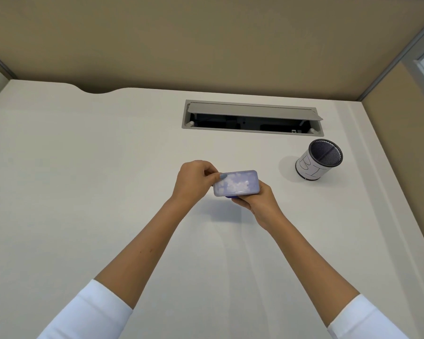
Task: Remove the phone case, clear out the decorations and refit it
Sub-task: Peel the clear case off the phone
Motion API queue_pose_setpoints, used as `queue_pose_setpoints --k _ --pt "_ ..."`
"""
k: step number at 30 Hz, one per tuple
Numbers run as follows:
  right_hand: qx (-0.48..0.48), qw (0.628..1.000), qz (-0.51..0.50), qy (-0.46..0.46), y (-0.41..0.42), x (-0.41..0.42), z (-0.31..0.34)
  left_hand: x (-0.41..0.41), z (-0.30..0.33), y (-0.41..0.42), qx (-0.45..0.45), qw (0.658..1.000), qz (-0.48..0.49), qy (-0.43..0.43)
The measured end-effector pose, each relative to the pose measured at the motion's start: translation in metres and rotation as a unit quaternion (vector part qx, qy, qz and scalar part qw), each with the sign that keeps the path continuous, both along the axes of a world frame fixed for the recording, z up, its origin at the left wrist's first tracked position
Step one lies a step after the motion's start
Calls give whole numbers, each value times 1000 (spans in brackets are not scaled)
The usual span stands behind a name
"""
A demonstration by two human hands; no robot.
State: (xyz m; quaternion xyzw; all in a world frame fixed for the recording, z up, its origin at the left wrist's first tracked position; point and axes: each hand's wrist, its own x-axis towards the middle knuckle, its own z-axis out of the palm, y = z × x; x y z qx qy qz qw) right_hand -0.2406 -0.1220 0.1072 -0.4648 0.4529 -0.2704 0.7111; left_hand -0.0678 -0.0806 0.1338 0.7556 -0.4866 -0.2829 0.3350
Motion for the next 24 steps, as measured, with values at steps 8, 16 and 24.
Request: queue_pose_setpoints --k 8,16,24 --pt "4 1000 -22 -5 0 4 -2 -5 -5 3 -82 991 2 -110" --pt "23 999 -23 -14 -2 5 0 -6 -3 2 -112 985 -5 -128" --pt "19 999 46 -11 -1 8 1 -24 17 -31 34 983 -158 -90"
